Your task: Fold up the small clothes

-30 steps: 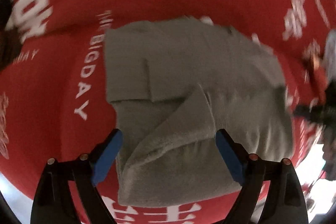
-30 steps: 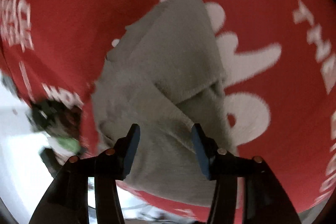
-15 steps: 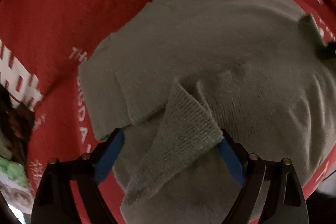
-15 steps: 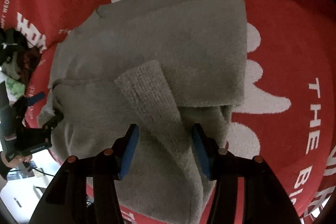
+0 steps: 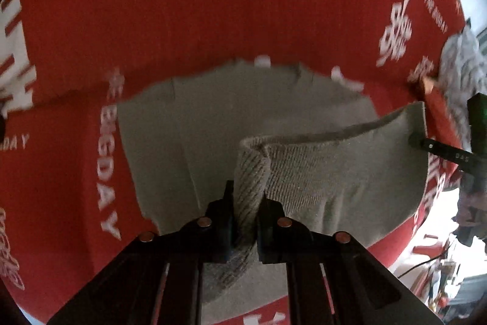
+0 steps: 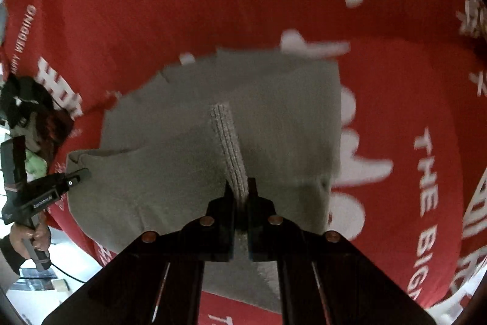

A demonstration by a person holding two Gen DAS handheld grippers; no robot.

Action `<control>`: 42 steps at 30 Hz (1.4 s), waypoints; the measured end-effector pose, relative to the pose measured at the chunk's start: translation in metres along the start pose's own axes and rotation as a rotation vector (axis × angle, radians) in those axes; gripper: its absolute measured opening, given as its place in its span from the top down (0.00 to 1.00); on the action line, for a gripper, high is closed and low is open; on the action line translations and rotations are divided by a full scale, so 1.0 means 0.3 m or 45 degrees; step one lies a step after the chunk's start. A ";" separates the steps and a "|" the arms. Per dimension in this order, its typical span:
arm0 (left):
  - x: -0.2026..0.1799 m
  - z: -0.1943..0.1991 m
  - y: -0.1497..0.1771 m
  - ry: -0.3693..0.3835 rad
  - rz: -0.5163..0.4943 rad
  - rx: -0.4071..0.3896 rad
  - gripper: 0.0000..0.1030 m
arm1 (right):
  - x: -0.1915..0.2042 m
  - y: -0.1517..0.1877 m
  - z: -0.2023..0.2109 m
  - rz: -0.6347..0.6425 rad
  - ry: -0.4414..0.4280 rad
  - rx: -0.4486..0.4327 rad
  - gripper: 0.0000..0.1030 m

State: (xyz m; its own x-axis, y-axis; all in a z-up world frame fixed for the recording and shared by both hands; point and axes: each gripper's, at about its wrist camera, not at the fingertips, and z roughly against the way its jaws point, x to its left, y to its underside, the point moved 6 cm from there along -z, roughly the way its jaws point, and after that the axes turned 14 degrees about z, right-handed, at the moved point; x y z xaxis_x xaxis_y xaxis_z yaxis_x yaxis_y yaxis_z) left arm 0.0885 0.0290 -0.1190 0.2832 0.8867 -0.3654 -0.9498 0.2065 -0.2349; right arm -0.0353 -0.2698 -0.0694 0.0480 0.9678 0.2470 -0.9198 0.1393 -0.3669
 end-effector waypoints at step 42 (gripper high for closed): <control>0.191 -0.232 0.148 -0.355 0.167 0.063 0.32 | -0.123 0.148 -0.240 -0.164 0.088 0.148 0.92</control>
State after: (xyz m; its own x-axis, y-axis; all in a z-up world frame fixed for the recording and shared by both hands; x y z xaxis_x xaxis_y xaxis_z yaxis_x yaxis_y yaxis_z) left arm 0.0718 0.0604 -0.2131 0.1165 0.9851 -0.1269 -0.9831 0.0962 -0.1555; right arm -0.0500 -0.2843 -0.1595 0.1910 0.9562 0.2218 -0.9429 0.2415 -0.2293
